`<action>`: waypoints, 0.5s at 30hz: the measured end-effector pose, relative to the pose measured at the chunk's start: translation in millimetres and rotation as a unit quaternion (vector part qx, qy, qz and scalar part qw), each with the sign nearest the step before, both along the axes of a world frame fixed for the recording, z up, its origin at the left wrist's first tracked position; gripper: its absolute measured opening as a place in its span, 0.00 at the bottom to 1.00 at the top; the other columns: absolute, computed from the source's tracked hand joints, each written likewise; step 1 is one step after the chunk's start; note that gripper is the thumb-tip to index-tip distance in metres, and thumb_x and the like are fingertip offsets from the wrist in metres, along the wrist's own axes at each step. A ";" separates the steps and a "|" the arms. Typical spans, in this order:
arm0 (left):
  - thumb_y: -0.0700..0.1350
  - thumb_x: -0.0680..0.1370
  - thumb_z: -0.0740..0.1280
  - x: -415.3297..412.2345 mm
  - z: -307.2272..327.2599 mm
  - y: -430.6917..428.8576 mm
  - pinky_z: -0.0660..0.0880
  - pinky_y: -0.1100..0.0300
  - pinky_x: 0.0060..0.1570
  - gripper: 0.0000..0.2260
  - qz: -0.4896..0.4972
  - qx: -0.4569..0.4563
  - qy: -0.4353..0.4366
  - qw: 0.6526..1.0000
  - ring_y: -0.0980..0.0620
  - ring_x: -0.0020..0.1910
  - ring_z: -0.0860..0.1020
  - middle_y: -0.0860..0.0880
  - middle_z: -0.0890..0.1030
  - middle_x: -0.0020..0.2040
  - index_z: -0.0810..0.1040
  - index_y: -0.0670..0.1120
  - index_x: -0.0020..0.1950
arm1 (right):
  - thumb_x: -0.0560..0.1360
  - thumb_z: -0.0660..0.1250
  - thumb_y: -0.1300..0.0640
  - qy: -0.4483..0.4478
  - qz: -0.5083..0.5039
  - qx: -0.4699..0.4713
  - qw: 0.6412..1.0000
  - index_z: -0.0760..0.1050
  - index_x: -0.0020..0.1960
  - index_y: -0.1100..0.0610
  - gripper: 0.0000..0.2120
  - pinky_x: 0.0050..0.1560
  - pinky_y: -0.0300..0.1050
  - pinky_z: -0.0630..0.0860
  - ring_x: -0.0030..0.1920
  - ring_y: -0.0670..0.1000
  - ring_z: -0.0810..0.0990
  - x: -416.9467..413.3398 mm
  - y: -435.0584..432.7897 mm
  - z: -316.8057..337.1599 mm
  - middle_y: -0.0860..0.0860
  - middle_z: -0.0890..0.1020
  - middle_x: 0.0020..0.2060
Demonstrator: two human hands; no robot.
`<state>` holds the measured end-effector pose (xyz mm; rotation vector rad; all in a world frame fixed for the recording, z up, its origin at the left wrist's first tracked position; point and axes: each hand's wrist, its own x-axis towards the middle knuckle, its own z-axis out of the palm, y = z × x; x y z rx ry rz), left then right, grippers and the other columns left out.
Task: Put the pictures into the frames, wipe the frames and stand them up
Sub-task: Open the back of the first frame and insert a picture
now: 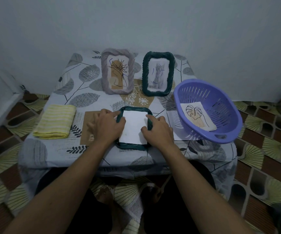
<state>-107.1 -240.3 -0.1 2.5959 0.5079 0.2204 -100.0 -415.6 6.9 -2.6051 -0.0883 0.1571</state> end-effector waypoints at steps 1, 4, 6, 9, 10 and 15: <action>0.57 0.78 0.63 -2.0 2.6 3.1 0.58 0.43 0.64 0.16 0.007 -0.007 -0.012 1.000 0.43 0.67 0.66 0.48 0.74 0.64 0.80 0.57 0.64 | 0.77 0.61 0.47 -0.009 0.002 0.009 1.000 0.65 0.76 0.46 0.27 0.66 0.55 0.65 0.64 0.59 0.73 -0.6 3.3 1.8 0.55 0.71 0.65; 0.56 0.77 0.63 -6.7 4.9 20.4 0.60 0.43 0.63 0.16 0.025 -0.032 -0.030 0.999 0.43 0.66 0.67 0.47 0.75 0.64 0.81 0.57 0.63 | 0.77 0.62 0.49 -0.041 0.028 0.034 0.998 0.69 0.73 0.47 0.24 0.65 0.54 0.65 0.63 0.56 0.73 -3.9 18.3 6.5 0.53 0.72 0.64; 0.53 0.76 0.63 -10.1 3.8 37.1 0.61 0.43 0.64 0.17 0.050 -0.054 -0.023 0.997 0.42 0.65 0.69 0.46 0.75 0.64 0.81 0.55 0.63 | 0.77 0.63 0.50 -0.056 0.070 0.047 0.995 0.72 0.71 0.47 0.22 0.64 0.53 0.64 0.63 0.53 0.73 -8.5 31.6 8.8 0.52 0.73 0.62; 0.52 0.75 0.63 -17.7 1.0 63.2 0.65 0.41 0.65 0.20 0.081 -0.069 0.018 0.994 0.39 0.65 0.71 0.44 0.76 0.65 0.78 0.53 0.66 | 0.77 0.62 0.51 -0.063 0.132 0.017 0.989 0.76 0.68 0.46 0.19 0.67 0.55 0.60 0.68 0.54 0.66 -16.1 54.2 8.8 0.51 0.71 0.67; 0.52 0.76 0.63 -19.7 -2.2 71.8 0.66 0.41 0.65 0.21 0.086 -0.061 0.042 0.994 0.38 0.65 0.70 0.42 0.75 0.66 0.76 0.51 0.68 | 0.77 0.62 0.50 -0.062 0.147 -0.002 0.987 0.76 0.67 0.45 0.19 0.67 0.56 0.57 0.71 0.55 0.62 -18.3 61.4 7.2 0.51 0.69 0.70; 0.54 0.76 0.64 -29.7 -12.2 95.4 0.74 0.43 0.59 0.23 0.076 -0.035 0.110 0.990 0.34 0.59 0.74 0.35 0.74 0.60 0.76 0.38 0.62 | 0.79 0.57 0.46 -0.048 0.193 -0.095 0.975 0.78 0.63 0.45 0.17 0.68 0.64 0.48 0.77 0.57 0.50 -22.4 88.1 -1.8 0.53 0.58 0.78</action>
